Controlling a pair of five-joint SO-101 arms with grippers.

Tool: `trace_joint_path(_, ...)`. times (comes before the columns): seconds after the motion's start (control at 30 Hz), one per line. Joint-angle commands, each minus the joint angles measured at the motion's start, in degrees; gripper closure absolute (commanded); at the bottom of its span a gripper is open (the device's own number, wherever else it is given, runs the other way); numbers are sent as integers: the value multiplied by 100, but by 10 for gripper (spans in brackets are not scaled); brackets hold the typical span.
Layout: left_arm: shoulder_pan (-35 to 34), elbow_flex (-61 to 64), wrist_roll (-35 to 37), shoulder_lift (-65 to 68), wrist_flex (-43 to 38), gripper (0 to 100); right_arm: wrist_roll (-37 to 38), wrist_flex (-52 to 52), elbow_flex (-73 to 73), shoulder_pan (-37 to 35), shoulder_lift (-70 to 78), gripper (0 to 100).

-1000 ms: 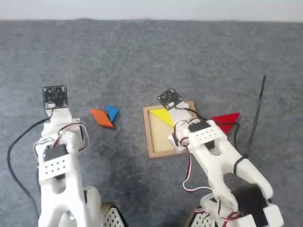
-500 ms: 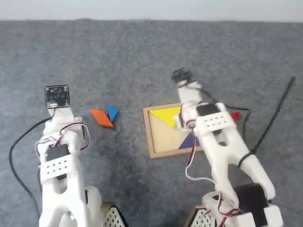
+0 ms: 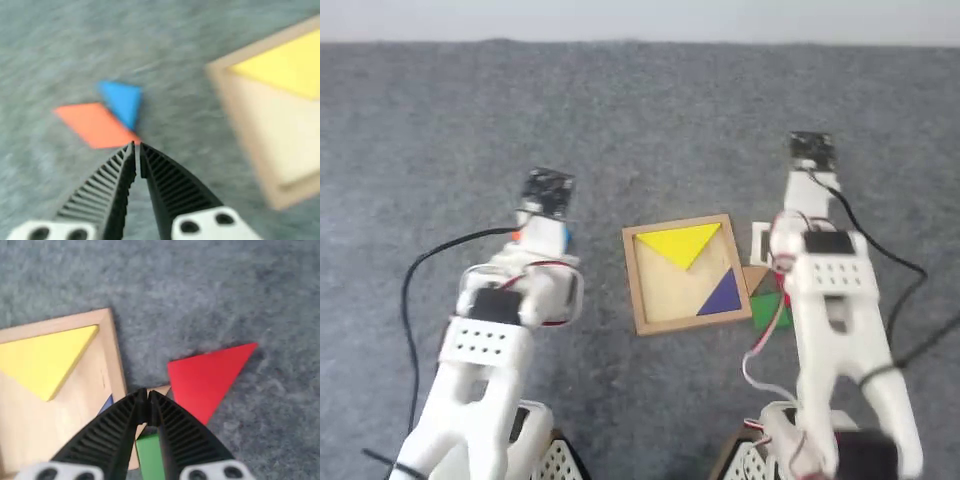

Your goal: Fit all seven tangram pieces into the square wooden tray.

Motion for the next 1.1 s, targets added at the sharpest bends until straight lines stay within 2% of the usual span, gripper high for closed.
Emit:
trace_joint_path(0.0,1257,-576,563,-123,290,983,-123,-611,492,251,-936,991)
trace_joint_path(0.1,1688,-593,976,-123,352,942,-413,-699,519,303,-945,991)
trace_joint_path(0.23,1732,-681,1160,378,290,935,-466,-699,519,365,-998,991)
trace_joint_path(0.37,1864,-1314,1626,1873,211,928,-492,-822,519,787,-1015,991)
trace_joint_path(0.57,2251,-2642,1662,4088,712,863,-501,-831,527,822,-1015,991)
trace_joint_path(0.8,2171,-2976,1925,4598,695,863,-475,-822,527,804,-998,991)
trace_joint_path(0.97,1521,-2976,1925,4615,721,863,-475,-831,527,796,-989,991)
trace_joint_path(1.07,1407,-2976,1934,4615,721,863,-466,-857,527,796,-963,991)
